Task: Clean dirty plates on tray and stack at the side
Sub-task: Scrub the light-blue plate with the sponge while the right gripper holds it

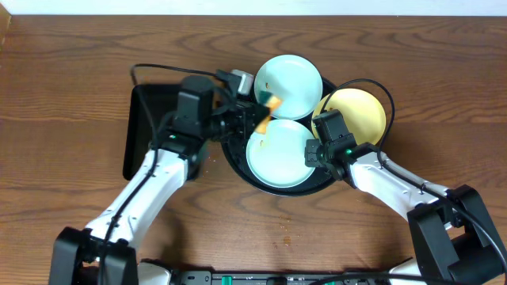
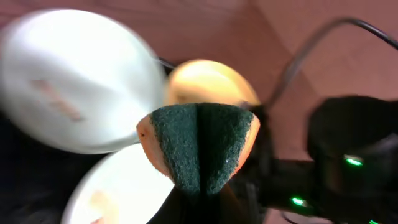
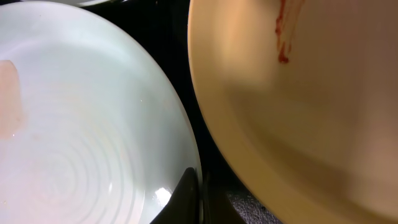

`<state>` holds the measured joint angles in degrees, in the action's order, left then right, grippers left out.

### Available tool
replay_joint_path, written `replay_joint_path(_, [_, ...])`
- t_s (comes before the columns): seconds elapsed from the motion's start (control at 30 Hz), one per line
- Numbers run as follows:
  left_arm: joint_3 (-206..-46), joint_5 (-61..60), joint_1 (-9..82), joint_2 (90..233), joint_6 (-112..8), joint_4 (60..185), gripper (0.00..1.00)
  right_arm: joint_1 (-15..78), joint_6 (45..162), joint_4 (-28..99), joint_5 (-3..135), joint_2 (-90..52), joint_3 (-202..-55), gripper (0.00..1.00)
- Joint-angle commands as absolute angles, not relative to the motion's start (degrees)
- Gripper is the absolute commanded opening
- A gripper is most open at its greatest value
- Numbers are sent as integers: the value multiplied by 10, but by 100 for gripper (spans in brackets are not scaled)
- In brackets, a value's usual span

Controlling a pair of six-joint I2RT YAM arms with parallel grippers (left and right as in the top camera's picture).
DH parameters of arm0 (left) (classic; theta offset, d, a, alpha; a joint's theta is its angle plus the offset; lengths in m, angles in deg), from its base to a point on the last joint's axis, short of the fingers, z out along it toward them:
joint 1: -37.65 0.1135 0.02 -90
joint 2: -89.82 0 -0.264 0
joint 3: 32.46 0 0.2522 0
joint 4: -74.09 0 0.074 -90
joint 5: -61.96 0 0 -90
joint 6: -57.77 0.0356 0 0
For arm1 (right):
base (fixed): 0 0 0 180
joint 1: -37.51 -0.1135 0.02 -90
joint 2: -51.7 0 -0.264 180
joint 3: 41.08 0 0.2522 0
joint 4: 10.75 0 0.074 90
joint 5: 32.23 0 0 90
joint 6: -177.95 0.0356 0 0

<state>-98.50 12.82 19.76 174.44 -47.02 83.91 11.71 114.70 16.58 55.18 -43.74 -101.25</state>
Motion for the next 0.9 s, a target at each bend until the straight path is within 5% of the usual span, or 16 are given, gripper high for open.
replay_joint_path(0.0, [-990,69,212,1752,-467,866,7,112,1153,165,540,-442,-1010,1])
replay_joint_path(0.5, [-1012,126,148,1815,-564,1049,7,112,1154,165,540,-442,-1010,1])
replay_joint_path(0.73, [-1234,-61,114,1853,-531,1367,7,112,1154,164,540,-442,-1010,1])
replay_joint_path(0.87, [-1332,-61,96,1904,-519,1478,7,112,1153,164,540,-441,-1010,1])
